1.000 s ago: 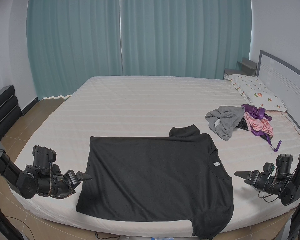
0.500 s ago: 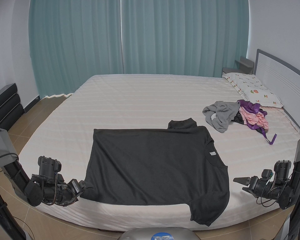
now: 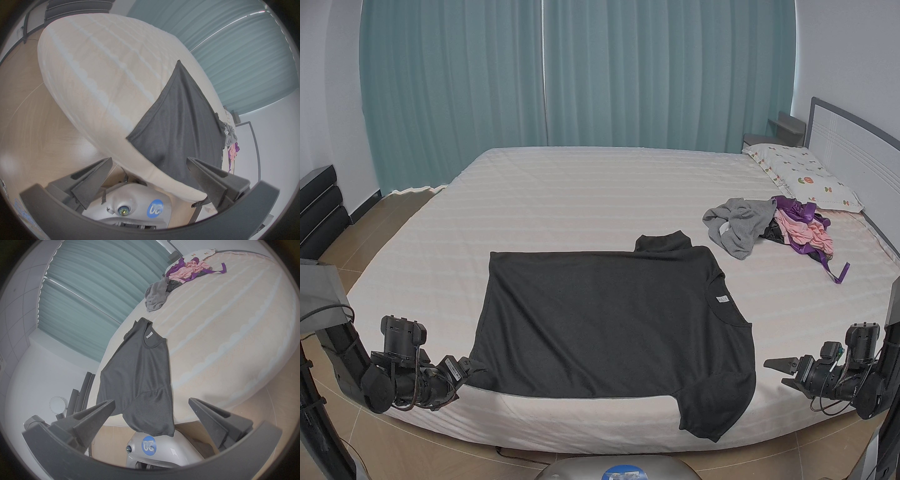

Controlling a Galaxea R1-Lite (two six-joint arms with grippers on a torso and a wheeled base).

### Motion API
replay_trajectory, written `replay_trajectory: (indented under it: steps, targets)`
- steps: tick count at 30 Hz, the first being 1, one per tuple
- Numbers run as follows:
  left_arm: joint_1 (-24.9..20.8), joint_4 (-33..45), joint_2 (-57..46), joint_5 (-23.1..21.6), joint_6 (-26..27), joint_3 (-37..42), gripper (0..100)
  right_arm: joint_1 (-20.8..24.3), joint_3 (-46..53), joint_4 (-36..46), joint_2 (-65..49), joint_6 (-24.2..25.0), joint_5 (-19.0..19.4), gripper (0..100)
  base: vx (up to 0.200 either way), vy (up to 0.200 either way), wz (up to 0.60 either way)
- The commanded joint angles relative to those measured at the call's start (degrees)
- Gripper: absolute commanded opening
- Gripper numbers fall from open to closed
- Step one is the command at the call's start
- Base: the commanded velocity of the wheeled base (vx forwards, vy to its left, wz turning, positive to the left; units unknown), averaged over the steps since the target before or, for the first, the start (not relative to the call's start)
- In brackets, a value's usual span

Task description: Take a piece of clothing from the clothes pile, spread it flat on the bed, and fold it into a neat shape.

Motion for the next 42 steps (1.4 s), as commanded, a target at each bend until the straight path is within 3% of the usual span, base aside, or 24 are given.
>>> replay_trajectory:
  steps: [1,14,15,22,42]
  targets:
    - [-0.3,-4.77,5.18,1.15,-0.66,-0.15,100,0.12,1.01,-0.15,0.66,0.03,0.03,100,0.0,0.0,0.0]
    - [-1.97,-12.15,9.57,4.05,-0.49,-0.68,100,0.12,1.01,-0.23,0.66,0.03,0.03,100,0.0,0.0,0.0]
    - [-1.97,-12.24,9.66,4.05,-0.49,-0.68,0,0.12,1.01,-0.23,0.66,0.03,0.03,100,0.0,0.0,0.0]
    - [-2.06,-12.24,10.63,7.92,-0.58,-0.5,0,0.12,1.01,-0.23,0.66,0.03,0.03,100,0.0,0.0,0.0]
    - [-2.06,-11.88,8.34,12.14,1.18,4.59,0,0.3,1.01,-0.15,1.62,-0.15,-0.05,100,0.0,0.0,0.0]
